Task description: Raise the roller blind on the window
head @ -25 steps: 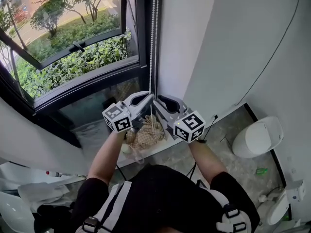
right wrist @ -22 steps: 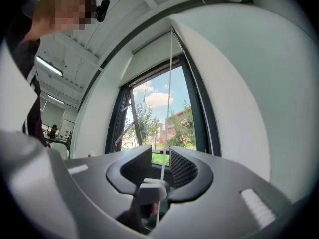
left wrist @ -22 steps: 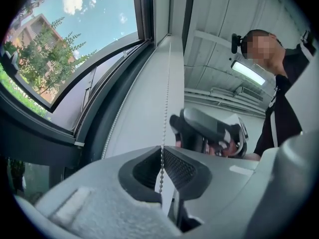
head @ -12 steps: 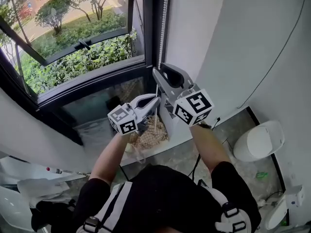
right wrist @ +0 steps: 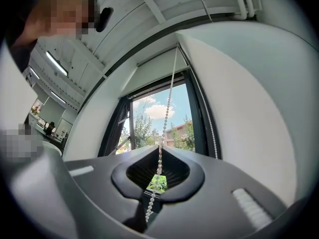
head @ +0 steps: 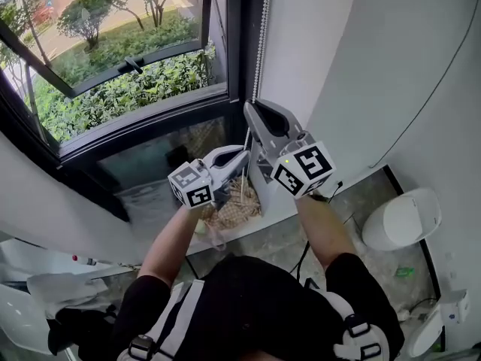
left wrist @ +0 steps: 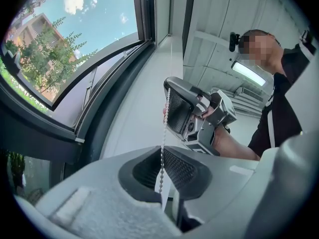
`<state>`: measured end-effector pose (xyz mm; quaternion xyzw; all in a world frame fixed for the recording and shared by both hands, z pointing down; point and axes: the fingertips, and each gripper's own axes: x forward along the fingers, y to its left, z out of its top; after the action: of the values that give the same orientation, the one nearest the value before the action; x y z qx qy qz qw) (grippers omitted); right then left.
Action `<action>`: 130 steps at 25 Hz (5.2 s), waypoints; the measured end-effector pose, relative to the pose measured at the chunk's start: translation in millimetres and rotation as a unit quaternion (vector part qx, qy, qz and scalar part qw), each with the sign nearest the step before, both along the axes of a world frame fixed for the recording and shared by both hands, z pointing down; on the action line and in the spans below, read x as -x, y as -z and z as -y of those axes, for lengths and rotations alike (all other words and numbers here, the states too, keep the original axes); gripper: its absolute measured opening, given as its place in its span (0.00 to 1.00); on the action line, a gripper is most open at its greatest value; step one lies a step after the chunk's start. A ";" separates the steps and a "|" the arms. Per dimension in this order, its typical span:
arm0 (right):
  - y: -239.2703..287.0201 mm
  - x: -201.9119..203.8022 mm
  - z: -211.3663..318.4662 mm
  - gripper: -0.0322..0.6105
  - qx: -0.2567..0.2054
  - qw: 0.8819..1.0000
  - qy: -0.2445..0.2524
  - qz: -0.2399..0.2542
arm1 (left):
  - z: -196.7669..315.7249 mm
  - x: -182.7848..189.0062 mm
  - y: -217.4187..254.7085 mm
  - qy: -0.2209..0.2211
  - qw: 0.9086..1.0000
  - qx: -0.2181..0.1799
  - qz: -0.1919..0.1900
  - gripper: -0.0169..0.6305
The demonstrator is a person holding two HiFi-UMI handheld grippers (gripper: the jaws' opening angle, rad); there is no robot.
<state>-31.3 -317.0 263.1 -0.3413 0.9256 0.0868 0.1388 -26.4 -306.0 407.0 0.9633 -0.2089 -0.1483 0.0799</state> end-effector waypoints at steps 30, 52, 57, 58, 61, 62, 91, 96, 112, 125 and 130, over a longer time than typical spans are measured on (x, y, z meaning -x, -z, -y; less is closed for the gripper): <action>-188.9 -10.4 -2.9 0.08 0.166 0.984 -0.004 -0.071 | 13.2 17.1 72.9 0.013 1.000 -0.021 -0.020 0.22; -215.2 -10.1 -5.4 0.08 0.177 0.980 -0.003 -0.097 | 15.4 -20.5 109.6 -0.035 0.996 -0.085 0.012 0.04; -291.6 -8.6 -20.2 0.08 0.253 0.955 0.009 -0.153 | 17.5 -17.3 30.8 -0.034 0.998 -0.040 0.036 0.04; -310.8 -7.8 -25.0 0.08 0.275 0.946 0.016 -0.171 | 14.8 -19.4 11.4 -0.035 0.998 -0.028 0.048 0.04; -347.4 -8.5 -37.7 0.08 0.316 0.924 0.033 -0.211 | 10.4 -21.4 -28.3 -0.031 0.998 0.004 0.062 0.04; -349.6 -9.7 -39.9 0.08 0.316 0.923 0.034 -0.214 | 10.6 -19.5 -32.1 -0.027 0.998 0.012 0.055 0.04; -13.8 -1.2 10.3 0.09 0.013 1.000 -0.012 -0.013 | 4.4 -0.4 -30.5 -0.010 1.000 0.022 0.017 0.04; -15.8 -1.5 4.1 0.07 0.002 1.000 -0.009 -0.011 | 5.2 -0.1 -32.5 -0.010 0.999 0.023 0.019 0.04; -207.1 -9.8 -1.6 0.06 0.163 0.982 -0.017 -0.094 | -33.9 -2.9 -212.3 -0.016 0.969 0.190 0.160 0.18; -203.9 -8.3 -10.7 0.06 0.168 0.982 -0.004 -0.086 | 4.4 9.0 19.5 -0.024 0.998 0.000 0.050 0.18; -205.1 -4.6 -13.4 0.06 0.172 0.981 -0.002 -0.090 | 5.8 -5.2 93.0 -0.044 0.997 -0.050 0.025 0.18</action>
<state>-26.6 -303.6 468.2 -0.3525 0.9348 -0.0430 -0.0063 -21.2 -311.7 314.0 0.9778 -0.1608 -0.1302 0.0332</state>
